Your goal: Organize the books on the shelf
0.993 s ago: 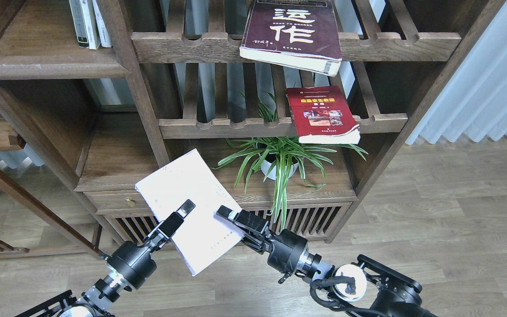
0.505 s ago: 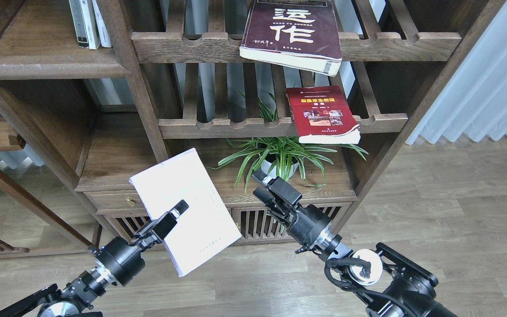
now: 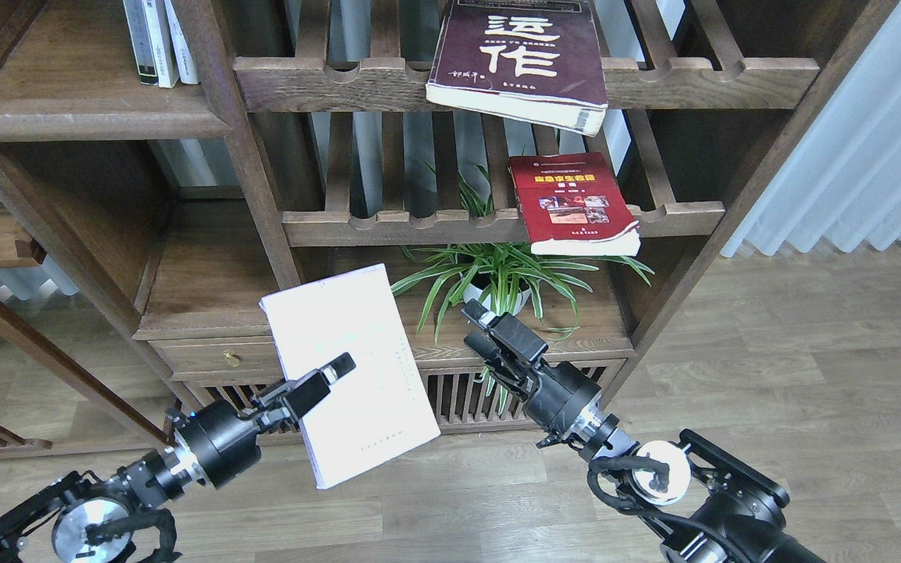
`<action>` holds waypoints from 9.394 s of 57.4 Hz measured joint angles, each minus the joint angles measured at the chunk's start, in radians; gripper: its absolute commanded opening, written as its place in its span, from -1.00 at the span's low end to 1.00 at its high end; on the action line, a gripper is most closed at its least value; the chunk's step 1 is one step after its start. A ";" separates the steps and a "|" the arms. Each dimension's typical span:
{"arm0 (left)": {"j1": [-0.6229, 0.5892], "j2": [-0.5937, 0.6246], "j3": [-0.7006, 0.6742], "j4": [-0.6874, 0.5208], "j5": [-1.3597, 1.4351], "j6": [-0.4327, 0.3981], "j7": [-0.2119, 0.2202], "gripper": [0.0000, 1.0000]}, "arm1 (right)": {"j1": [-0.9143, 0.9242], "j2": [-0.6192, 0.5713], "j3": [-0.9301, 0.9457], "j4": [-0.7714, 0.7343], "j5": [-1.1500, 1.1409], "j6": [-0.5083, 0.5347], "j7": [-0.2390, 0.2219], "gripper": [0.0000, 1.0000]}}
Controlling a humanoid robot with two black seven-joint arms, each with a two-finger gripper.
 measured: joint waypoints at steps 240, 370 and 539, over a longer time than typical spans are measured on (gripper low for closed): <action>-0.717 0.002 -0.535 0.453 0.793 0.429 -0.244 -1.00 | 0.066 0.124 -0.008 -0.032 -0.078 0.000 0.002 0.89; -0.889 0.089 0.004 0.722 0.779 0.421 -0.436 -0.38 | 0.043 0.129 -0.001 -0.032 -0.078 0.000 0.001 0.92; -0.091 -0.179 -0.497 -0.022 0.331 0.000 -0.524 0.99 | 0.079 0.134 0.147 -0.124 -0.067 -0.025 0.088 0.96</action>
